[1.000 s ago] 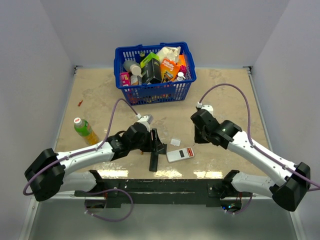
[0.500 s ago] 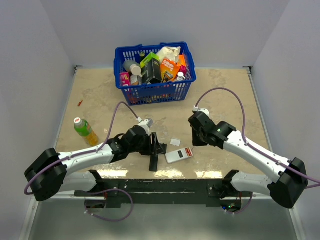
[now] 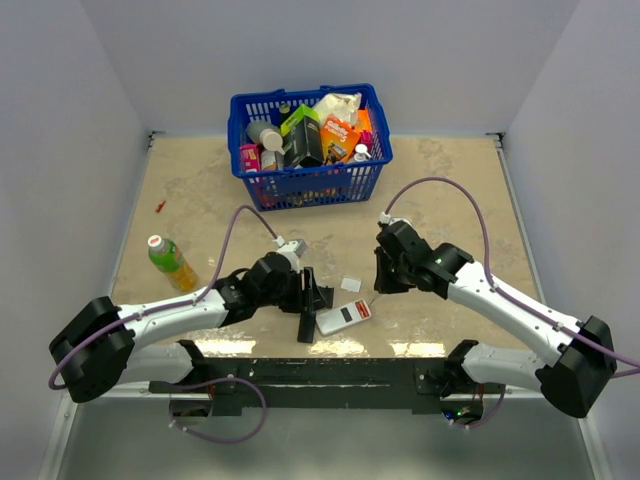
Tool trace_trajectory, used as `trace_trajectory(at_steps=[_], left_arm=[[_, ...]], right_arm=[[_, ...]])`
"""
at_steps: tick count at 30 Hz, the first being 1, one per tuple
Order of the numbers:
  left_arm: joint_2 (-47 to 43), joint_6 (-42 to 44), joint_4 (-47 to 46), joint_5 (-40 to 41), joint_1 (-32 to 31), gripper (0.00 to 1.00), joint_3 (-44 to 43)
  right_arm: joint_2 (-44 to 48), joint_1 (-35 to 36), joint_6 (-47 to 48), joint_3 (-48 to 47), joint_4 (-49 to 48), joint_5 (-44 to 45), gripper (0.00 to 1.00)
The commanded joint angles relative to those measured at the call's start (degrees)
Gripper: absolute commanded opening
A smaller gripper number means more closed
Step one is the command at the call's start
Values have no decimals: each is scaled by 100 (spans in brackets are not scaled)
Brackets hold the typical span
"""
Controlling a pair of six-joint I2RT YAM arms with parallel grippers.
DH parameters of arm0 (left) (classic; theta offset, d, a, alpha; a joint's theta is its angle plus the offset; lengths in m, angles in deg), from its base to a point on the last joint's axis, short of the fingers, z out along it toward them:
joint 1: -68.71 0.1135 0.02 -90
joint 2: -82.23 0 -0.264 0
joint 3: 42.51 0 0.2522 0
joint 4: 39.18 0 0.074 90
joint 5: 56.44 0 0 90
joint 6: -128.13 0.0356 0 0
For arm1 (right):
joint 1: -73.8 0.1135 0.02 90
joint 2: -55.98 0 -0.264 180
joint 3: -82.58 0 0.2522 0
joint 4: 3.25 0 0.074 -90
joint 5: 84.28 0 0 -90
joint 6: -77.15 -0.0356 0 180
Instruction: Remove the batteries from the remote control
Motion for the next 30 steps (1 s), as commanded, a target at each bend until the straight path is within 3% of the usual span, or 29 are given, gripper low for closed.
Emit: trace_trajectory(at_steps=[1, 8, 13, 17, 22, 26, 30], left_arm=[[-105, 126, -260, -154, 3, 57, -30], [150, 214, -444, -470, -102, 53, -153], [422, 56, -822, -488, -383, 48, -101], [817, 12, -1042, -637, -515, 42, -127], [1011, -6, -1201, -489, -604, 24, -92], [1187, 47, -1148, -401, -604, 0, -48], [1196, 56, -999, -234, -604, 0, -13]], right_arm=[[155, -2, 13, -164, 55, 21, 0], [708, -2, 259, -490, 170, -56, 0], [543, -2, 505, -261, -50, -872, 0], [428, -2, 646, -253, -59, -936, 0], [340, -2, 830, -393, -121, -910, 0], [375, -2, 1076, -323, -243, -699, 0], [235, -2, 1165, -296, -121, -453, 0]])
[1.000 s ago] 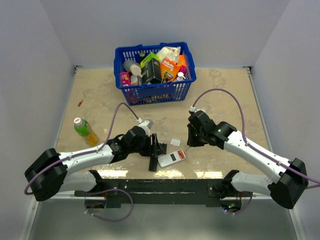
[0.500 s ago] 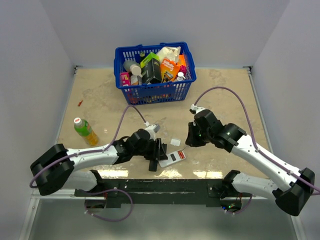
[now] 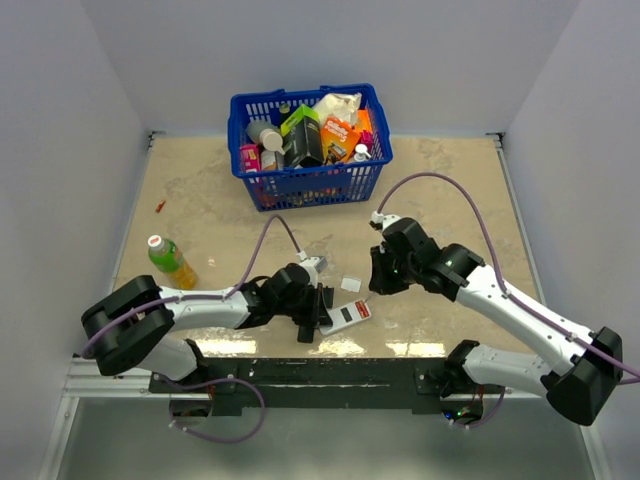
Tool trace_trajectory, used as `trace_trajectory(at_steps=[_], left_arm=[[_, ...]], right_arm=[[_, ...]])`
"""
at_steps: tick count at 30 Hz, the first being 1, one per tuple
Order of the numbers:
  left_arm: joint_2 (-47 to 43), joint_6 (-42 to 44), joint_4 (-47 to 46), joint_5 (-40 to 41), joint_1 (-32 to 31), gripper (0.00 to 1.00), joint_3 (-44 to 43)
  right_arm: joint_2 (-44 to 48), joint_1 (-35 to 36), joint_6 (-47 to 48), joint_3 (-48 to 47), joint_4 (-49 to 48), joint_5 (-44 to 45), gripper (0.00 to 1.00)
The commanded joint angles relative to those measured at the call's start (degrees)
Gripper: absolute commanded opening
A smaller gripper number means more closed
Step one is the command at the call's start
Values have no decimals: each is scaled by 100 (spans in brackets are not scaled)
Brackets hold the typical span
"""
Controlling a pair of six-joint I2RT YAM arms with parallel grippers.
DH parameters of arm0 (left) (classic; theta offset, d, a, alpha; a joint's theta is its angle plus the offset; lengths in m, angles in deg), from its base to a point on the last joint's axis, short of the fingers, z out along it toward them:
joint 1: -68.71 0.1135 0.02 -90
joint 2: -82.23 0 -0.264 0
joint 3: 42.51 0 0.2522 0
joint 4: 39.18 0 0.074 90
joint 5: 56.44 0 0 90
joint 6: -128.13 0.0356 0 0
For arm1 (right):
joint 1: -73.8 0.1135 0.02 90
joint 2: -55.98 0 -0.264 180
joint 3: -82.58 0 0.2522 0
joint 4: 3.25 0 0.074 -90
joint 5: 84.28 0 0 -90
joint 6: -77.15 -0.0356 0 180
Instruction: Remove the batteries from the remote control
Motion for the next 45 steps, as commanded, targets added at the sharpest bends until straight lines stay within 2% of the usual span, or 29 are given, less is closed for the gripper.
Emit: trace_trajectory(at_steps=[1, 11, 22, 33, 37, 42, 45], left_arm=[[29, 63, -111, 276, -33, 0, -13], [99, 10, -32, 426, -33, 0, 84], [55, 1, 135, 698, -33, 0, 58], [99, 291, 855, 1365, -7, 0, -540], [20, 283, 1032, 1454, 11, 0, -575], [-41, 186, 707, 1244, 2, 0, -444], [-138, 124, 548, 1173, 2, 0, -365]], right_arm=[[-100, 2, 221, -91, -88, 332, 0], [-196, 2, 203, 199, -580, 69, 0], [-267, 28, 299, 137, -246, 263, 0], [-478, 687, 28, 234, -35, 341, 0], [-92, 951, -359, 497, -166, 386, 0], [488, 978, -737, 796, -421, 341, 0], [463, 978, -913, 981, -597, 280, 0]])
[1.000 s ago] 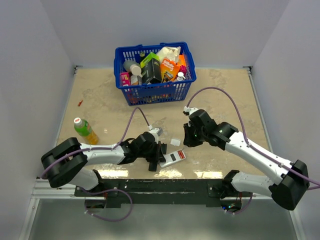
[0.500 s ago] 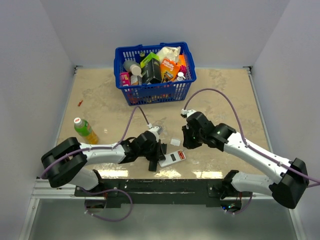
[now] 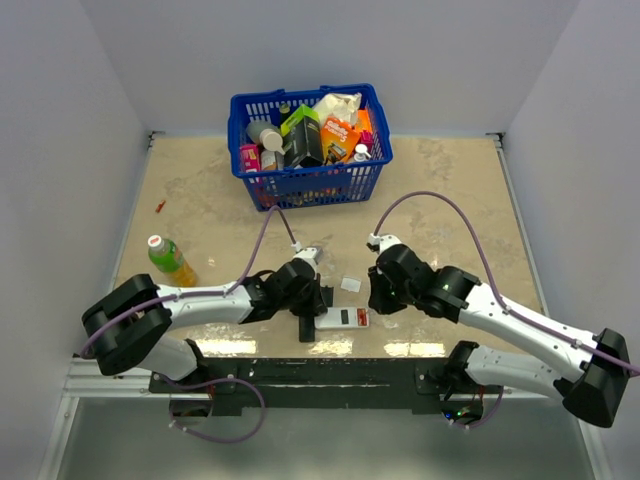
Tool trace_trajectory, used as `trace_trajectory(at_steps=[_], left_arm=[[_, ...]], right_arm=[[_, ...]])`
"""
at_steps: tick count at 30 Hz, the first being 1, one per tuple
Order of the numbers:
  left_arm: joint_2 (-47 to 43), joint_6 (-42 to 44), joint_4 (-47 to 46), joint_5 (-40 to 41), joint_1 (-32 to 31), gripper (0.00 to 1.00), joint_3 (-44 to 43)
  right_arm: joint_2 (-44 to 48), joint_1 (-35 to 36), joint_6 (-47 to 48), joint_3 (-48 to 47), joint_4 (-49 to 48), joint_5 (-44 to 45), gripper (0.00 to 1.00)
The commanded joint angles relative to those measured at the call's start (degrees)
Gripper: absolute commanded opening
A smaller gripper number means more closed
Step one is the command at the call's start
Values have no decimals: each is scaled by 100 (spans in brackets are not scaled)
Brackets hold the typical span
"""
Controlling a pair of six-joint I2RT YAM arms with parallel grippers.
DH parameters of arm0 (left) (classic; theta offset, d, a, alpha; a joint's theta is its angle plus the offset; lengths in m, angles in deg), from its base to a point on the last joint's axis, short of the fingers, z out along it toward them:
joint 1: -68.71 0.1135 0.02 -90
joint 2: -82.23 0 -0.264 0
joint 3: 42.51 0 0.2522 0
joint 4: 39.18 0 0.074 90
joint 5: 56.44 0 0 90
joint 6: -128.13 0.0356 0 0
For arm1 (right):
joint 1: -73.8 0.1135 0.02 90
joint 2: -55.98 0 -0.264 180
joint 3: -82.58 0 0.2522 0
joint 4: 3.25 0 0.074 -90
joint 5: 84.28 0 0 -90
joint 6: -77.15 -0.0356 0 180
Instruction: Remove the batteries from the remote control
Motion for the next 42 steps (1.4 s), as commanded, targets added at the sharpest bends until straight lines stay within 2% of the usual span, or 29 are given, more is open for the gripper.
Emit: trace_trajectory(at_steps=[1, 4, 13, 25, 37, 42], left_arm=[[-228, -20, -304, 3, -13, 0, 140], [-325, 32, -524, -233, -5, 0, 211], [-79, 138, -322, -102, -5, 0, 193], [282, 173, -94, 179, -13, 0, 123], [422, 120, 47, 329, -5, 0, 9], [387, 85, 47, 337, -5, 0, 44]], right_arm=[[43, 77, -533, 240, -337, -354, 0], [130, 77, -735, 346, -434, -363, 0], [851, 77, -1376, 970, -496, -178, 0], [1668, 68, -1834, 1225, -135, 498, 0], [2889, 68, -2062, 1937, -601, 129, 0], [3092, 68, -2098, 1981, -803, 7, 0]])
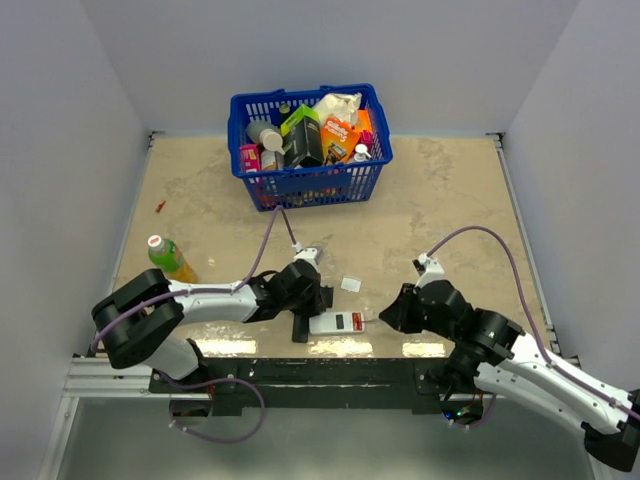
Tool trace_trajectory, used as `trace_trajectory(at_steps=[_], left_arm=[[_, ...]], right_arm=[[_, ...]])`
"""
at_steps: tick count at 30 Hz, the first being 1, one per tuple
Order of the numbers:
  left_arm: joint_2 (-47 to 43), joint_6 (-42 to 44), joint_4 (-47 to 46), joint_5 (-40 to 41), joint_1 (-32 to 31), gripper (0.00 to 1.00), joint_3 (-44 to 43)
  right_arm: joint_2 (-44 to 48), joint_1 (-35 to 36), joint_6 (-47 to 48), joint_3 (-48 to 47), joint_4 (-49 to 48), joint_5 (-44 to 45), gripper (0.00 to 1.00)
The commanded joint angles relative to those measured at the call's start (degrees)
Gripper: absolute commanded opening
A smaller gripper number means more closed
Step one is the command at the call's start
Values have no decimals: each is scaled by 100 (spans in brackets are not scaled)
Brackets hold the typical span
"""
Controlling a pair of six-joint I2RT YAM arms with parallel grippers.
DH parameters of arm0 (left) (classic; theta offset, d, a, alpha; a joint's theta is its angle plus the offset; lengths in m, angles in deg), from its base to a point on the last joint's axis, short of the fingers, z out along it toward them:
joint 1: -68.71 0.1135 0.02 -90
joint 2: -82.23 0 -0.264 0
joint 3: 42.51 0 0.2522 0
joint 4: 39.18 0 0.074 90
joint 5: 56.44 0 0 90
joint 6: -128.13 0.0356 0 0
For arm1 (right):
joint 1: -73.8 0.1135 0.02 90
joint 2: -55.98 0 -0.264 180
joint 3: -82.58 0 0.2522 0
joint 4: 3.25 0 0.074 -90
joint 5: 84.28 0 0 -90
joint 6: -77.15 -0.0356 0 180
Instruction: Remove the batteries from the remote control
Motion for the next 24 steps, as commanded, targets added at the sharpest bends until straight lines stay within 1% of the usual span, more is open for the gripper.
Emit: trace_trajectory(at_steps=[1, 5, 8, 9, 14, 16, 19, 24], left_arm=[[77, 52, 296, 77, -26, 0, 62], [68, 44, 296, 33, -26, 0, 35], [-2, 52, 296, 25, -27, 0, -26], [-20, 61, 488, 16, -26, 0, -70], [-151, 219, 998, -55, -26, 1, -754], [-300, 228, 1069, -98, -35, 3, -957], [-468, 158, 1079, -247, -35, 4, -1002], [-687, 17, 1026, -511, -105, 5, -818]], right_arm=[[168, 29, -170, -4, -349, -236, 0], [169, 29, -267, 14, -621, -316, 0], [19, 29, -293, 14, -596, -307, 0], [-59, 29, -302, 14, -534, -307, 0], [36, 29, -355, 57, -481, -272, 0], [28, 20, -364, 75, -490, -263, 0], [-148, 29, -328, 58, -481, -298, 0], [-236, 38, -276, -4, -376, -281, 0]])
